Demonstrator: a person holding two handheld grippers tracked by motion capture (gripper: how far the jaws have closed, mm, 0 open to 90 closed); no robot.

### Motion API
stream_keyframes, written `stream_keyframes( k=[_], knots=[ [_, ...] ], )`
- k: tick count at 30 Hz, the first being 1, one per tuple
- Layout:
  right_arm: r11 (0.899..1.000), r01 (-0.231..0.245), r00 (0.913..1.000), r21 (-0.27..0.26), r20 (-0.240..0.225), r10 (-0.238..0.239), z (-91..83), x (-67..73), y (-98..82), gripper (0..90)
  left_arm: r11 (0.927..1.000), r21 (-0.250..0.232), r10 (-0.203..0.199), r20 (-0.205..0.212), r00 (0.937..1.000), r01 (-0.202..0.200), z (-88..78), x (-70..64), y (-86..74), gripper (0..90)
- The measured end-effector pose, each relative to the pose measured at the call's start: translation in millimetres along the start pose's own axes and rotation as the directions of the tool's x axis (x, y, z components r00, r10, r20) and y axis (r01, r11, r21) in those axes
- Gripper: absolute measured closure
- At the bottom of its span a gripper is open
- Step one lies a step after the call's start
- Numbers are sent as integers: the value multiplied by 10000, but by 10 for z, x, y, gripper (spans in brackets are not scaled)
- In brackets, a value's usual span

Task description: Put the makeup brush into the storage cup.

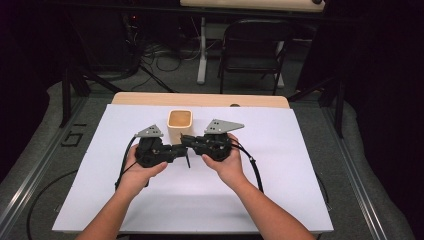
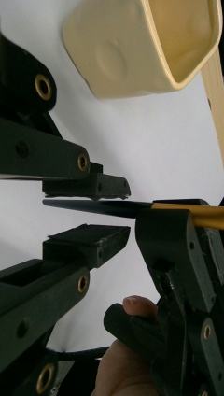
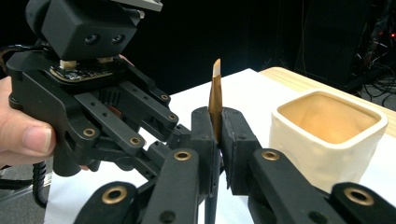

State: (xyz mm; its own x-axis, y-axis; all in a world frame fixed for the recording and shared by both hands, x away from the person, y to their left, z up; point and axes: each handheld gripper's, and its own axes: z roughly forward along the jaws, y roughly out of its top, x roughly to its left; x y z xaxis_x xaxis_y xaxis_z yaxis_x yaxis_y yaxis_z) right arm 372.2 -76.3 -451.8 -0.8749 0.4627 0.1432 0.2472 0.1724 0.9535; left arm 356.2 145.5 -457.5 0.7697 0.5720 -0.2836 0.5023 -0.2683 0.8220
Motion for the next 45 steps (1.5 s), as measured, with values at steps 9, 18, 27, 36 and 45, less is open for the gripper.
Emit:
stream_keyframes(
  k=[9, 18, 27, 36, 45],
  knots=[
    [10000, 24, 10000, 40, -64, -24, 18, 23, -2, 843, 10000, 12, -74, -28, 10000, 74, -10, 4, 0, 776],
    [10000, 25, 10000, 61, -95, -24, 21, 23, -6, 842, 10000, -1, -85, -43, 10000, 85, -17, 5, 1, 820],
    [9999, 83, 9999, 63, -94, -82, 27, 25, -11, 842, 10000, 67, -49, -65, 10000, 50, -17, 5, 1, 827],
    [9999, 72, 9999, 99, -99, -71, 29, 26, -16, 841, 9999, 120, -26, -74, 10000, 27, -15, 5, -2, 829],
    [10000, -54, 10000, -71, 20, 54, -21, -10, -17, 739, 9998, 131, -116, -229, 9997, 119, -27, 25, -11, 830]
  ],
)
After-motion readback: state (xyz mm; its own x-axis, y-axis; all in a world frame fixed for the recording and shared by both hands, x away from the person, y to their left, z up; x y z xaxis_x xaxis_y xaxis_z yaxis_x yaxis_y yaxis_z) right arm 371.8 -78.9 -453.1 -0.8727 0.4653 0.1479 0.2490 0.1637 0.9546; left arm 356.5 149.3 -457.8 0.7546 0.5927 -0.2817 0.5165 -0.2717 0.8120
